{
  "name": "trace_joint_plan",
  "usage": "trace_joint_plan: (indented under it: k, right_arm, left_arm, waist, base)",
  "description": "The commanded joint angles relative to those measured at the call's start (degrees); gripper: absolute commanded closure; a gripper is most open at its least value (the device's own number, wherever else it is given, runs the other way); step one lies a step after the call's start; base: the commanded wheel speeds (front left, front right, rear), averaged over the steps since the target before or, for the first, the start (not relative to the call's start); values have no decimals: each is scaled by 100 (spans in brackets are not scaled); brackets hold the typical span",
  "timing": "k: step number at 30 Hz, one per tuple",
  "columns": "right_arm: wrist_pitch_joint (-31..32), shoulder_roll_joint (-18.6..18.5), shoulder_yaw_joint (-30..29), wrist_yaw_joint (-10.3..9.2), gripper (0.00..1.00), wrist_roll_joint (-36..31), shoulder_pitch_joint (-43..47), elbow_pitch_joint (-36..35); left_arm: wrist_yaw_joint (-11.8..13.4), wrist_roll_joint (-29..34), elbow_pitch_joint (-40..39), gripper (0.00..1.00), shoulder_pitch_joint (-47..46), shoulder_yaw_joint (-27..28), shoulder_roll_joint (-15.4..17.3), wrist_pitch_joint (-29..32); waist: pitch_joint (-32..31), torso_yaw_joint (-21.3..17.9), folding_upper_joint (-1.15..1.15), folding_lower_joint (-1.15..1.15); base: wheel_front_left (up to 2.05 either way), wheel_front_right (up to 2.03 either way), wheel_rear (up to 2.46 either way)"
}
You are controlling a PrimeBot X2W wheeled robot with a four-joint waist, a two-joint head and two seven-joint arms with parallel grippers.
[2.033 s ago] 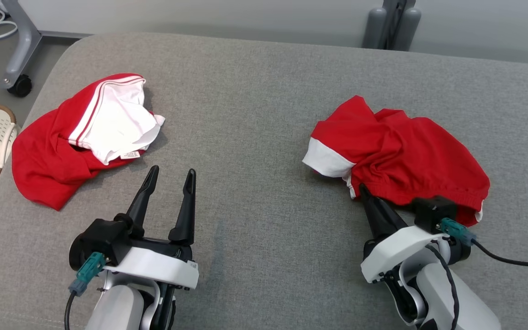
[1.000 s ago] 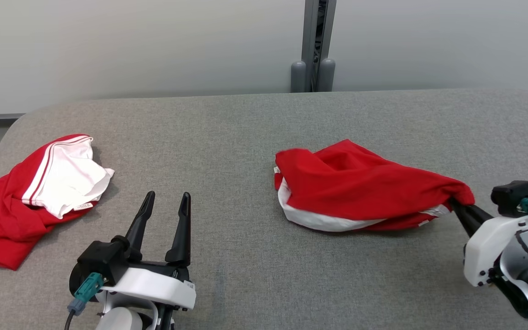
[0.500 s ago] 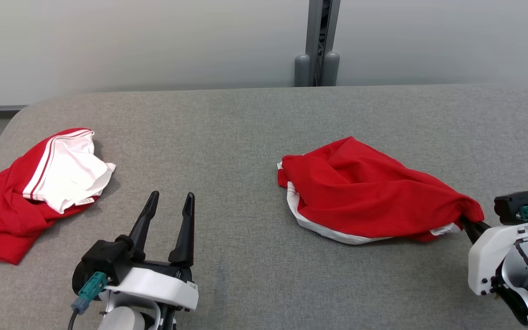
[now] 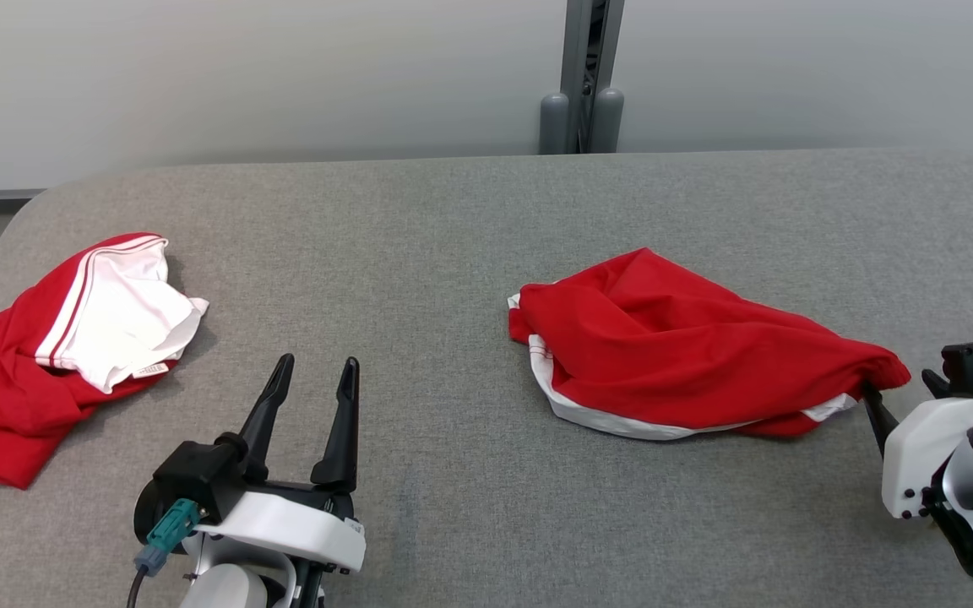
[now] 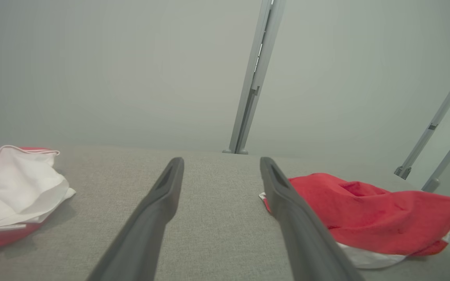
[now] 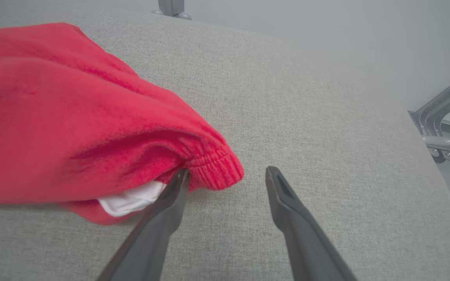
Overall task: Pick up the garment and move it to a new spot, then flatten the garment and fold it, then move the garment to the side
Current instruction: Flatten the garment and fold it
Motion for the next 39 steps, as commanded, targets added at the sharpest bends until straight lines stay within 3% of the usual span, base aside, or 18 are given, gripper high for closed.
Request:
trace_joint_plan:
  k: [1, 12, 19, 26, 39]
  right_arm:
    - [-54, 28, -42, 0, 0, -71, -15, -26]
    - [-647, 309, -724, 0, 0, -657, 151, -938]
    - [-1450, 703, -798, 0, 0, -562, 441, -1638]
    - [-2123, 1108, -791, 0, 0, -388, 828, -1879]
    - [-2320, 1395, -763, 0, 0, -470, 1142, -2127]
  left_arm:
    - [-21, -2, -2, 0, -99, 13, 21, -9]
    - [22, -30, -61, 0, 46, 64, 22, -9]
    - [45, -58, -204, 0, 121, 67, 23, -9]
    - [56, -66, -273, 0, 124, 42, 21, -9]
    - [28, -133, -194, 0, 93, 68, 21, -9]
  waist:
    - [-23, -20, 0, 0]
    - [-244, -112, 0, 0]
    - [-347, -149, 0, 0]
    - [-328, -185, 0, 0]
    - [-160, -333, 0, 0]
  base:
    - [0, 0, 0]
    - [0, 0, 0]
    - [0, 0, 0]
    - [0, 0, 0]
    - [0, 0, 0]
